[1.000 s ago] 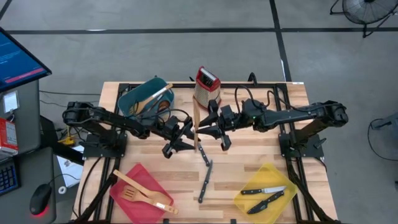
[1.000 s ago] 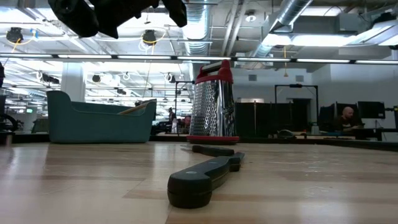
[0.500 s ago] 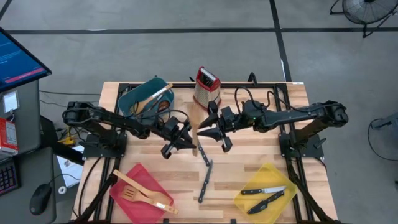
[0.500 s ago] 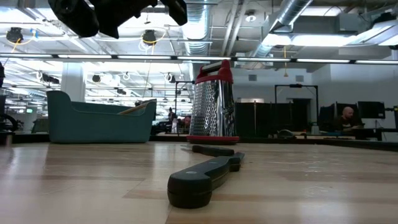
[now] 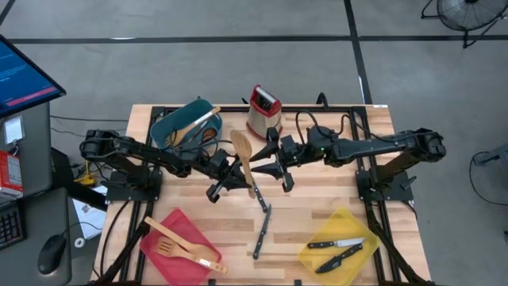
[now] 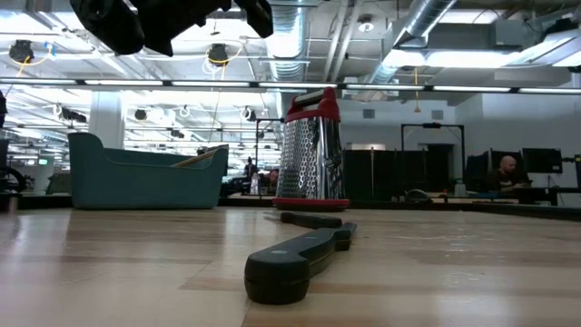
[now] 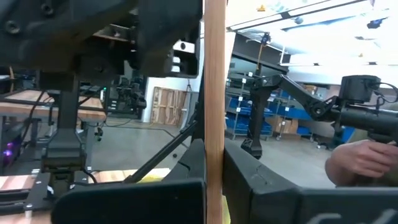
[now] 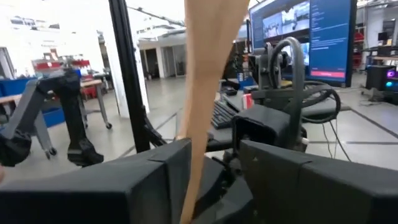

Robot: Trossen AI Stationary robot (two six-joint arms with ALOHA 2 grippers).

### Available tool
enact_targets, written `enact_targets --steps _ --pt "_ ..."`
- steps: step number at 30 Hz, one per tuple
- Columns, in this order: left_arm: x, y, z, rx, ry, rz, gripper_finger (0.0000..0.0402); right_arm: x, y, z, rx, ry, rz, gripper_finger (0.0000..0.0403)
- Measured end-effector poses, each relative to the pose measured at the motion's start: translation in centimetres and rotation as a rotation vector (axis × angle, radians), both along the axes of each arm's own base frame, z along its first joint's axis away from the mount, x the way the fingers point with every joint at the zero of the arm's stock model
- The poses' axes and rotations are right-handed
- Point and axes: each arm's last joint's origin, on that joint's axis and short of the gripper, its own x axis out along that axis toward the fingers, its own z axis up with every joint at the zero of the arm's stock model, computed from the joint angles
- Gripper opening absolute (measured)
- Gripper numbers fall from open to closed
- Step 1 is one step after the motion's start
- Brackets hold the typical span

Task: Pick & Place Kitchen Items
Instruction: Put the brown wooden serving spoon into the blue bin

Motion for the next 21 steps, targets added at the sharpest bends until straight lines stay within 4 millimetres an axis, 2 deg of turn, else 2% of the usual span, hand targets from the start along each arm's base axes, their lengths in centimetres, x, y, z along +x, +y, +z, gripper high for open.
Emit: enact_targets --steps 4,9,15,21 --pt "0.0 0.3 0.1 -0.034 0.016 0.005 0.0004 -1.1 0.0 0.7 -0.006 0.043 0.003 0.0189" --pt "-0.7 1.0 0.8 -0.081 0.094 0.034 0.0005 -3.8 -0.1 2.0 -0.005 0.114 0.003 0.0226" --pt "-2.8 2.3 1.9 -0.08 0.251 0.228 0.0005 -6.2 -0.2 2.8 0.031 0.204 0.002 0.0225" --pt "-5.9 3.2 2.5 -0.072 0.436 0.467 0.0005 -6.5 -0.2 2.0 0.046 0.302 -0.001 0.0209"
